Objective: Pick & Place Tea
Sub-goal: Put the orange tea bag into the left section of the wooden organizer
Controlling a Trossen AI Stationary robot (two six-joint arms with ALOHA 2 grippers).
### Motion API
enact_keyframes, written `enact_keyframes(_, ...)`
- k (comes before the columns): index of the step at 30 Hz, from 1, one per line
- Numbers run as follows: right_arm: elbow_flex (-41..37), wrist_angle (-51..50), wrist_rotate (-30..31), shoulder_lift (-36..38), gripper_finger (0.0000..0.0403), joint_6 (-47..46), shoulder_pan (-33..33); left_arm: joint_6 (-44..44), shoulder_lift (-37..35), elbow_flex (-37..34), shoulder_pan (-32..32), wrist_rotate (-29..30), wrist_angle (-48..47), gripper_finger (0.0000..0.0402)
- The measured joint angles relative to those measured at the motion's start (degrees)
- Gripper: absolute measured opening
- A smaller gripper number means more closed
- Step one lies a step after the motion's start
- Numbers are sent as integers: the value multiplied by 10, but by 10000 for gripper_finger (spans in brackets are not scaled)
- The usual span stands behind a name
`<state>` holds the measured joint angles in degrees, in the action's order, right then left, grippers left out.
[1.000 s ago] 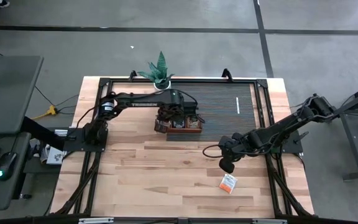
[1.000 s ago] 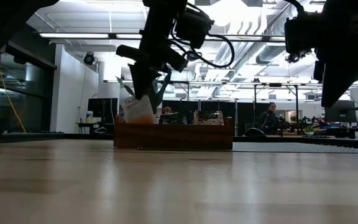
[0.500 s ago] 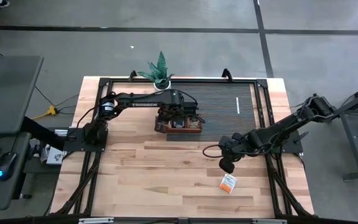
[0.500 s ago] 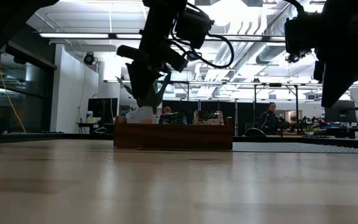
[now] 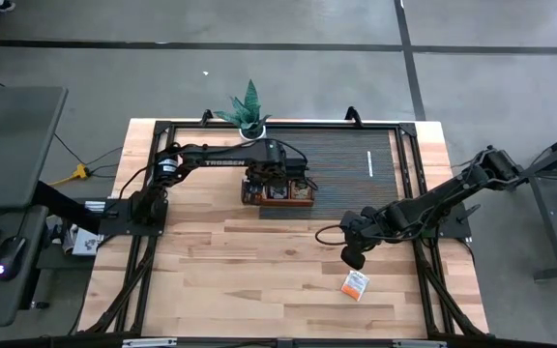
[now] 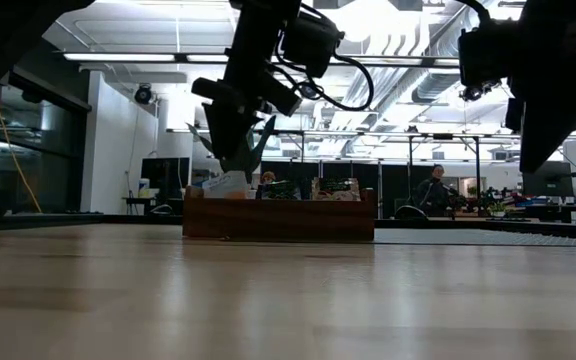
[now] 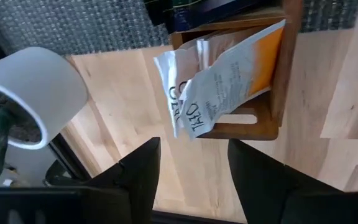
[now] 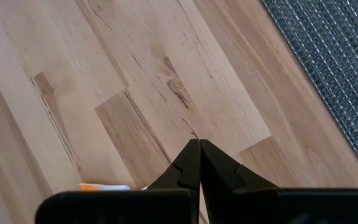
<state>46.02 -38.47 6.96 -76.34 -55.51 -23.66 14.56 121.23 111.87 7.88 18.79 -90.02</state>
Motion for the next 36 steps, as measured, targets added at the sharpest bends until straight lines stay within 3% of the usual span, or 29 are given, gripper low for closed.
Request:
enact_keyframes(9,0,-6,-14,2,0,-15,-7,-35,-4,3,0,52,0,186)
enact_keyframes(15,0,-35,12,51,0,-69,-51,-82,-12,50,0,-37,1,186)
enact_keyframes(24,0,-52,163,131,0,-243,-182,-110,-12,104,-55,-184,152,186)
enact_keyframes(29,0,-44,181,108,0,-335,-250,-115,-9,104,-107,-212,247,186)
enact_keyframes(36,0,54,143,19,0,-417,-306,-138,28,107,-144,-257,356,186)
